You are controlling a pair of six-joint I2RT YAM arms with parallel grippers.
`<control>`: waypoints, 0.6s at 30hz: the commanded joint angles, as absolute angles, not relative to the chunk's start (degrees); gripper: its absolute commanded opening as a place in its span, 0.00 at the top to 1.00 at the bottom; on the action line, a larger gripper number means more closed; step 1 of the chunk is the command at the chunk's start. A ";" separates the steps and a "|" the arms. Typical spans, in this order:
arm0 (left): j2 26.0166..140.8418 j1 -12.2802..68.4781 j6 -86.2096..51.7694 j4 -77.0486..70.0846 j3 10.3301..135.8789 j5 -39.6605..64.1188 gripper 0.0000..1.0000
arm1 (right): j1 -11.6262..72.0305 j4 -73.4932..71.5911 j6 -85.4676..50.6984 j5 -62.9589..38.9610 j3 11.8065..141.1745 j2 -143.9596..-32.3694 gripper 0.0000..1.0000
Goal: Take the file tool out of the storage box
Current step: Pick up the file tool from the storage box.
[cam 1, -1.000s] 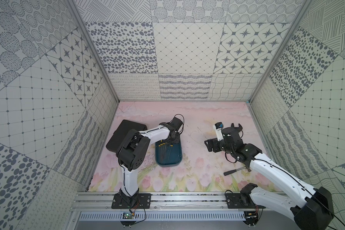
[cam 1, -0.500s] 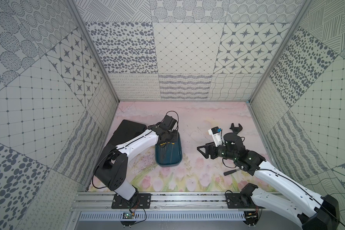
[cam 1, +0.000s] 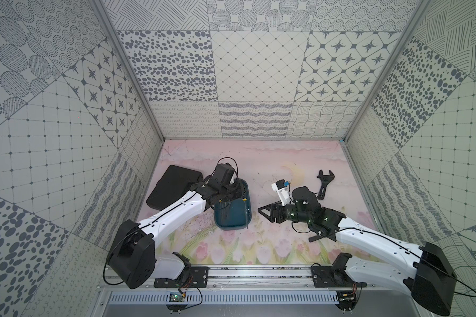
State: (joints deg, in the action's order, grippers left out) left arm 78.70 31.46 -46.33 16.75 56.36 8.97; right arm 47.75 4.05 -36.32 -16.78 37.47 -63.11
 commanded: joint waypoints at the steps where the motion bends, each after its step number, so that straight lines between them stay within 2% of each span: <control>1: 77.14 31.90 -54.31 9.84 55.25 12.45 0.90 | 48.87 -0.93 -37.65 -16.09 37.84 -64.75 0.44; 18: 77.78 32.34 -55.64 6.94 54.76 11.08 0.91 | 51.51 -1.50 -37.72 -16.75 40.34 -69.86 0.61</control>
State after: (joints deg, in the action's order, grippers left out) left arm 77.62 31.83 -54.39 10.55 54.87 10.70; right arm 51.07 1.41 -37.76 -16.49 38.37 -69.08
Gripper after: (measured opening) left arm 0.190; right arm 0.394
